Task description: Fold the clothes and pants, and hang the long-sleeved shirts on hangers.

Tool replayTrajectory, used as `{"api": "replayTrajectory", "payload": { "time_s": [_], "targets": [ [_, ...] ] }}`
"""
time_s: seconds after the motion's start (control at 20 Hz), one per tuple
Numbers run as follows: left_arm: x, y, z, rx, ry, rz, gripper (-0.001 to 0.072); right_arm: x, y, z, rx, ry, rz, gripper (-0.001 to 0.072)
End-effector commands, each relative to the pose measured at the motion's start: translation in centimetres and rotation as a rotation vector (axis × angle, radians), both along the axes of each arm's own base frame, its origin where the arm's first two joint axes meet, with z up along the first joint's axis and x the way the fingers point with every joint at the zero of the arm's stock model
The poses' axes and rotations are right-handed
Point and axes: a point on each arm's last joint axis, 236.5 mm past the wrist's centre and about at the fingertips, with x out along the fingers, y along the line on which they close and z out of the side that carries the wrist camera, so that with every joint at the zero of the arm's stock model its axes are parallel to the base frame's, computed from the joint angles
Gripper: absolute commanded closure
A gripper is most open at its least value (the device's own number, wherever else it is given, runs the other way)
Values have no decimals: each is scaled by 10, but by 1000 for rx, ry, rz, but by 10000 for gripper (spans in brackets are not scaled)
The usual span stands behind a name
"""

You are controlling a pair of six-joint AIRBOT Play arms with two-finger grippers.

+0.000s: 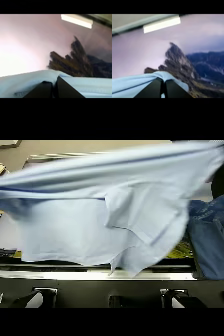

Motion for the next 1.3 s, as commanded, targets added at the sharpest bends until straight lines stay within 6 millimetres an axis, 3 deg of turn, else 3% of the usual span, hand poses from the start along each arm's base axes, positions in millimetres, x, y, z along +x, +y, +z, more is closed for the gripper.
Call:
{"api": "replayTrajectory", "payload": {
  "time_s": [0.0, 0.2, 0.3, 0.4, 0.5, 0.55, 0.6, 0.65, 0.75, 0.85, 1.0, 1.1, 1.25],
  "targets": [
    [63, -6, -134, -14, 284, -88, 690, 70, 20, -134, 87, 407, 75, 687],
    [132, -38, -293, -56, 508, -145, 690, 143, 18, -278, 122, 647, 60, 687],
    [149, -57, -346, -69, 577, -174, 690, 169, 17, -339, 141, 703, 36, 687],
    [164, -73, -373, -75, 606, -205, 690, 185, 21, -383, 183, 733, 25, 687],
    [178, -82, -378, -66, 589, -224, 689, 193, 28, -408, 219, 746, 37, 676],
    [184, -83, -374, -62, 573, -227, 685, 193, 30, -415, 223, 755, 43, 615],
    [189, -83, -368, -59, 554, -226, 640, 191, 30, -416, 218, 762, 52, 559],
    [192, -80, -360, -59, 545, -227, 548, 186, 29, -412, 193, 765, 90, 492],
    [187, -66, -341, -63, 560, -237, 396, 164, 18, -395, 110, 791, 195, 423],
    [172, -42, -322, -64, 590, -229, 394, 137, -4, -371, 43, 818, 267, 302],
    [142, 12, -290, 12, 638, -174, 394, 107, -42, -342, 47, 811, 255, 294],
    [127, 38, -269, 1, 626, -111, 394, 75, -49, -349, 98, 832, 247, 294],
    [91, 55, -258, -22, 643, -58, 394, 18, -34, -390, 166, 899, 252, 294]
  ]
}}
